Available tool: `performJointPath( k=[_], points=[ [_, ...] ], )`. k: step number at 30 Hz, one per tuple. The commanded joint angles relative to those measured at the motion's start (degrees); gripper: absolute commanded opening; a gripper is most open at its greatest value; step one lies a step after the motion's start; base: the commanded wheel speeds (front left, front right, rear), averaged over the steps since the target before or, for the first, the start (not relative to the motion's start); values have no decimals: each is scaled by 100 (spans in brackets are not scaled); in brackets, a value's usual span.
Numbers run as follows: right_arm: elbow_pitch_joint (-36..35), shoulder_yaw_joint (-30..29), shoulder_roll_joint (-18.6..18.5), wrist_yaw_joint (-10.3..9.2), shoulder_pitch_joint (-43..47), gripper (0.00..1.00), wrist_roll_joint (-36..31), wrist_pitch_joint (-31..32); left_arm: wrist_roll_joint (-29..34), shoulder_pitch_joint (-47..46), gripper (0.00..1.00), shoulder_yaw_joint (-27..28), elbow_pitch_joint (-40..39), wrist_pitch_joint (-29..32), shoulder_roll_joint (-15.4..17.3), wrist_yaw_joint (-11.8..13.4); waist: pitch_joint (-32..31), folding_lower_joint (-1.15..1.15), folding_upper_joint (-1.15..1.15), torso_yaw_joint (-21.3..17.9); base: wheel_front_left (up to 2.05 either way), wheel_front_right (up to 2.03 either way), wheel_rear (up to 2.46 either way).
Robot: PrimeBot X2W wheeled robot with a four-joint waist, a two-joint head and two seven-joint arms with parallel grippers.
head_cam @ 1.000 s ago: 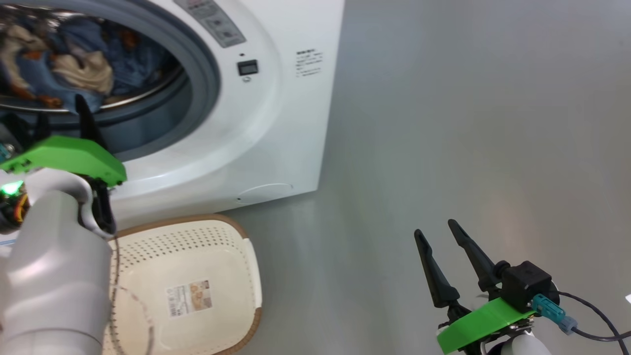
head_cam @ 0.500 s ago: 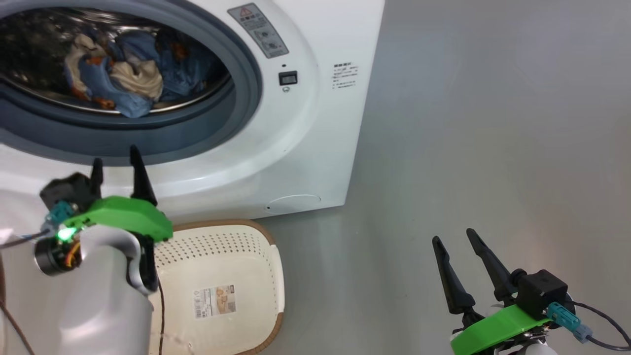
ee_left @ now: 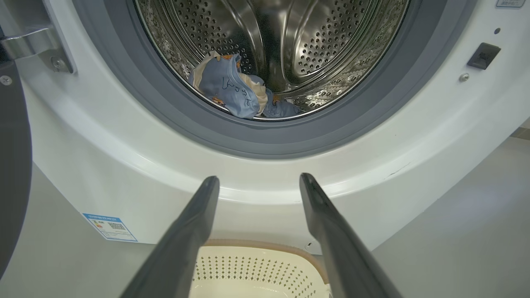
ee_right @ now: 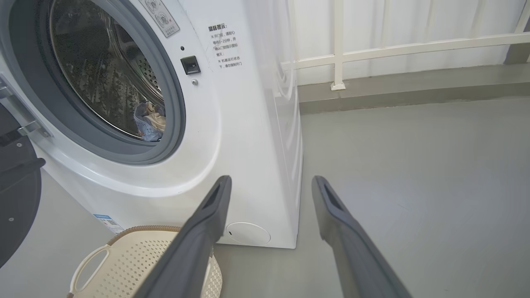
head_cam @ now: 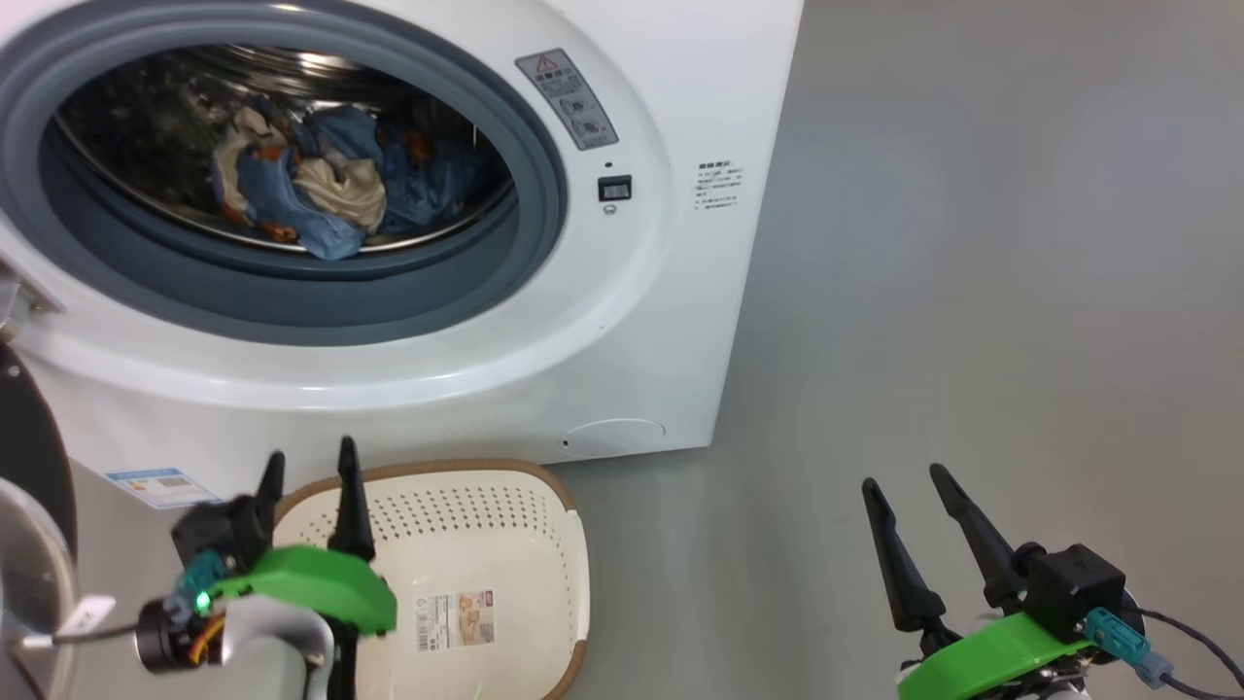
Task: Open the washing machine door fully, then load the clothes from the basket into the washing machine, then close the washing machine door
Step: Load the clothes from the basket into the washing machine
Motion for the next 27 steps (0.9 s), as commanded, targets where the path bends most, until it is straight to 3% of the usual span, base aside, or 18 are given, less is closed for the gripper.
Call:
performJointPath(
  k=[1, 16, 27],
  points=[
    [-111, 81, 2, 9, 79, 100, -113, -28, 69, 171, 100, 96, -273, -46, 135, 22, -97, 0, 0, 81, 0, 0, 0],
    [-147, -162, 2, 9, 446, 100, -181, -28, 485, 1791, 100, 243, -1887, -46, 134, 274, -709, 0, 0, 285, 0, 0, 0],
    [-197, -158, 2, 9, 537, 100, -268, -28, 618, 2363, 100, 470, -2581, -46, 134, 282, -881, 0, 0, 308, 0, 0, 0]
  ],
)
